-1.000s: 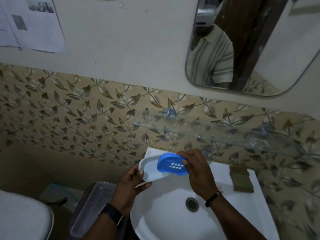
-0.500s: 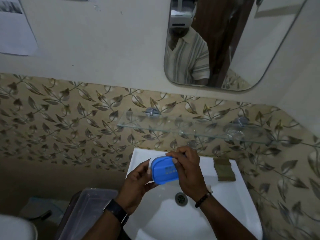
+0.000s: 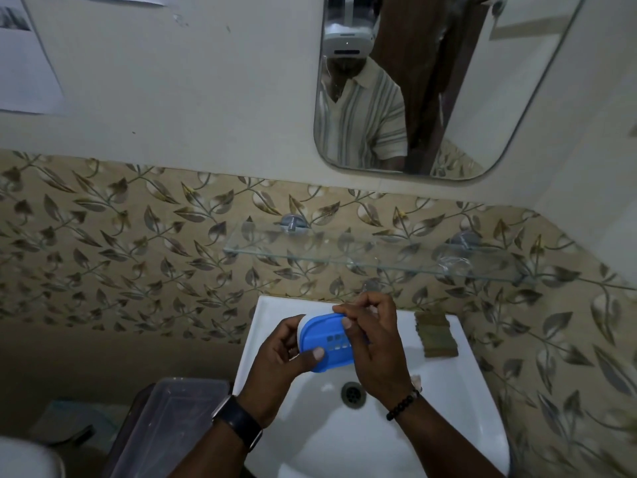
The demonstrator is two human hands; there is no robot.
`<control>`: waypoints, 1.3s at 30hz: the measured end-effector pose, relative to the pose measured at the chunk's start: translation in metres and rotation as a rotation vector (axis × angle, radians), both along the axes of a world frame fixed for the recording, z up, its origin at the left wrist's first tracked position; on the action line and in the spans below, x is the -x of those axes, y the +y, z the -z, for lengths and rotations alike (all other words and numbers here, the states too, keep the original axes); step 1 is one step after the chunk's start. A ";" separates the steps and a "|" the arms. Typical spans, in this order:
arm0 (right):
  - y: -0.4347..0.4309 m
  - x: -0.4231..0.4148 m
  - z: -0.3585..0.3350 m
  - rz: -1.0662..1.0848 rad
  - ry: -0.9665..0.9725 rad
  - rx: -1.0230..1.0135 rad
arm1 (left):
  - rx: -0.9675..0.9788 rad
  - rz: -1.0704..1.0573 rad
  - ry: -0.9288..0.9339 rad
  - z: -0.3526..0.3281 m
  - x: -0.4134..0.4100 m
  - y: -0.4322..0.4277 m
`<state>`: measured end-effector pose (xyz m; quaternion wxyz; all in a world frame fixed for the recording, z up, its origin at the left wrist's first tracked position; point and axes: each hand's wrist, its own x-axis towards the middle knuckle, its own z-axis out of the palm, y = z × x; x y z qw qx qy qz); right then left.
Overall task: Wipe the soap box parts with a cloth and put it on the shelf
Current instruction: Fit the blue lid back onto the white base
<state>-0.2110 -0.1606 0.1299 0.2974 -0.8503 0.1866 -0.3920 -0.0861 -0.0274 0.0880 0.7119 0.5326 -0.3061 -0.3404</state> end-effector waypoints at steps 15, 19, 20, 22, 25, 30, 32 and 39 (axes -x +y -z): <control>-0.046 0.042 -0.025 -0.360 0.124 -0.320 | 0.099 0.014 -0.277 -0.024 -0.011 0.004; -0.049 0.051 -0.035 -0.331 0.077 -0.125 | 0.082 0.033 -0.482 -0.034 -0.013 0.001; -0.049 0.053 -0.036 -0.318 0.063 -0.076 | 0.083 0.018 -0.565 -0.037 -0.014 0.001; -0.051 0.056 -0.038 -0.298 0.046 -0.016 | 0.109 -0.017 -0.705 -0.044 -0.014 -0.002; -0.054 0.061 -0.039 -0.275 0.029 0.063 | 0.147 -0.054 -0.834 -0.051 -0.013 -0.004; -0.056 0.070 -0.038 -0.245 -0.019 0.126 | 0.139 -0.087 -0.969 -0.054 -0.008 -0.010; -0.055 0.073 -0.037 -0.226 -0.051 0.142 | 0.148 -0.090 -0.992 -0.055 -0.005 -0.013; -0.055 0.081 -0.037 -0.189 -0.038 0.193 | 0.162 -0.089 -1.017 -0.055 -0.001 -0.020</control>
